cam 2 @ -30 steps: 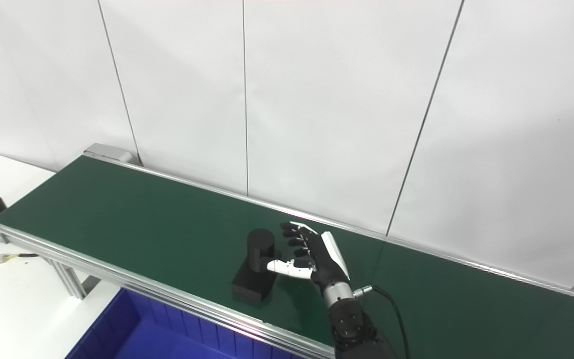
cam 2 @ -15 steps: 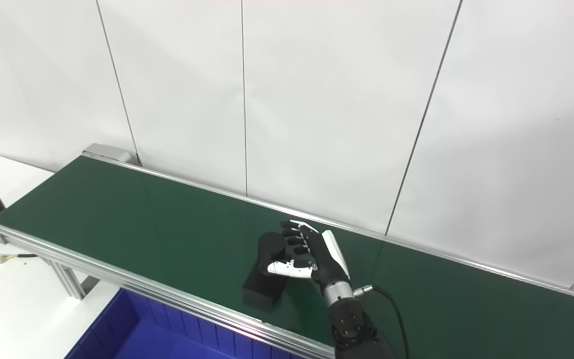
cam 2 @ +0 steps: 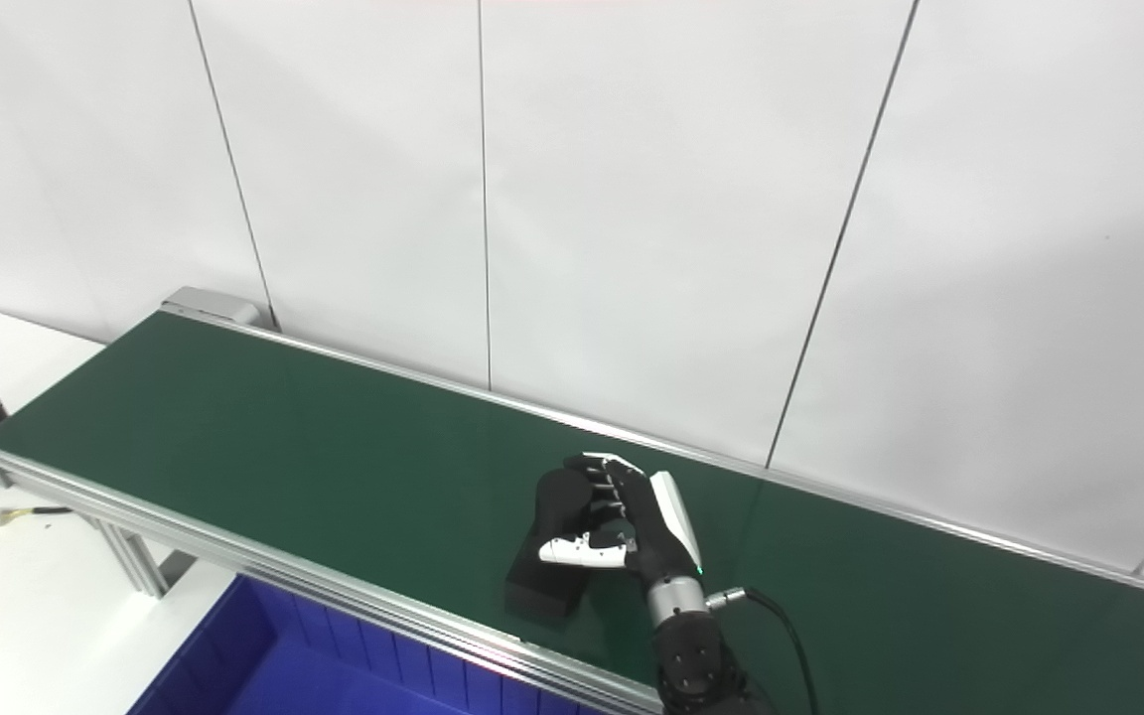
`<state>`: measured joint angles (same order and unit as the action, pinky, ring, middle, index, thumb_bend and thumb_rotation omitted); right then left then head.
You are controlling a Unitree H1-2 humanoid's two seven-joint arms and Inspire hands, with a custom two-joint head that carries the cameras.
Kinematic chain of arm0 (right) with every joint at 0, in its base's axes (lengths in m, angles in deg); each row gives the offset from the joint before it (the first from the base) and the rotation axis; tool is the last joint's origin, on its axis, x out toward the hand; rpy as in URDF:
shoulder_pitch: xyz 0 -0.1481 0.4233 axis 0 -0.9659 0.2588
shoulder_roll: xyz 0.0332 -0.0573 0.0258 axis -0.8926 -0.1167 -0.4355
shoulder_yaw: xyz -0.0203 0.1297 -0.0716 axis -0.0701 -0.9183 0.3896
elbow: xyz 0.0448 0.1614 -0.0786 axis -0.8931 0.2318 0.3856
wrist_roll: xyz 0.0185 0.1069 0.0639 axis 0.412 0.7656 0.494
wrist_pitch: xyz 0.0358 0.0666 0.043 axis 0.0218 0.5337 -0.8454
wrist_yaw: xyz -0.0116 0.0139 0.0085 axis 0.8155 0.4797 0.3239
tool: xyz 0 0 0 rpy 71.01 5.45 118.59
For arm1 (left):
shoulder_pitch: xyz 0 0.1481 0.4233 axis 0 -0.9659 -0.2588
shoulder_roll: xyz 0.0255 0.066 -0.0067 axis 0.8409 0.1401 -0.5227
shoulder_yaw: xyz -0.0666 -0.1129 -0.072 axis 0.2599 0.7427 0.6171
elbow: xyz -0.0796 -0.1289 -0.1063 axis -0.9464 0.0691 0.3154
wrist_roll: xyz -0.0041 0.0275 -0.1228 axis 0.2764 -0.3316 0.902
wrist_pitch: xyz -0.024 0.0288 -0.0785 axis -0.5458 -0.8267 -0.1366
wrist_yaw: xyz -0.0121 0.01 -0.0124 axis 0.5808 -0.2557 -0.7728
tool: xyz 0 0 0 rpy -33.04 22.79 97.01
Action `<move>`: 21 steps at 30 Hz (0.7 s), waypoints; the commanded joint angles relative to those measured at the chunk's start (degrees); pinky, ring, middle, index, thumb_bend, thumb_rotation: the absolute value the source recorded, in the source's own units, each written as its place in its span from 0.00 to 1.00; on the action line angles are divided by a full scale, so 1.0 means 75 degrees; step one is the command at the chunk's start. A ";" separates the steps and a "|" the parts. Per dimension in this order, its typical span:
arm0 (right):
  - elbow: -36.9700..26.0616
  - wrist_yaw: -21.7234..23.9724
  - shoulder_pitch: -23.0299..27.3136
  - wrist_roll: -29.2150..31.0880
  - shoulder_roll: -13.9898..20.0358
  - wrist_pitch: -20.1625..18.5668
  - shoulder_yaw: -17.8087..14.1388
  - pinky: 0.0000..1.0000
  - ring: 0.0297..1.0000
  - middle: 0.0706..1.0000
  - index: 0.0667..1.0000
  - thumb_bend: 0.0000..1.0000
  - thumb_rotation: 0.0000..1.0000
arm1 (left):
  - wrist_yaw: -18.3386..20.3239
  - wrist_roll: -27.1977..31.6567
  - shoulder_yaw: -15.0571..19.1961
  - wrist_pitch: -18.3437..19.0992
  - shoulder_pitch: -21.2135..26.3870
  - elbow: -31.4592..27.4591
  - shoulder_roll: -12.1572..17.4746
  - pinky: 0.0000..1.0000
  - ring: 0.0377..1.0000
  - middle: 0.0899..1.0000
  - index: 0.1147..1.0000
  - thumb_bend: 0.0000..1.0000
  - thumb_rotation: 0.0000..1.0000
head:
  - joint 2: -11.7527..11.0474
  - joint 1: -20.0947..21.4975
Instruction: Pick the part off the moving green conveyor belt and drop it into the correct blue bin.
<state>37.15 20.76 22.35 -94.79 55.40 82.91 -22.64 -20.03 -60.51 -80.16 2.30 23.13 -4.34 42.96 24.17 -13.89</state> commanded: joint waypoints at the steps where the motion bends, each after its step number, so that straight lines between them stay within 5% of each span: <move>1: -0.0150 -0.0320 0.0235 -0.0001 -0.0203 0.0451 -0.0012 0.40 0.43 0.49 0.52 0.52 0.00 | 0.0042 0.0143 -0.0016 -0.0314 -0.0017 -0.0280 -0.0052 0.69 0.69 0.70 0.70 1.00 0.15 | 0.0004 0.0012; 21: -0.0294 -0.0680 0.0175 0.0068 -0.0196 0.0485 -0.0009 0.37 0.44 0.49 0.47 0.50 0.00 | 0.0113 0.0454 -0.0023 -0.0305 -0.0032 -0.0347 0.0112 0.70 0.69 0.69 0.70 1.00 0.17 | 0.0051 0.0148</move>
<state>36.98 16.56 21.82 -94.67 54.97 83.19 -22.65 -19.70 -57.92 -80.17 2.30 22.91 -5.43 43.59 24.52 -12.92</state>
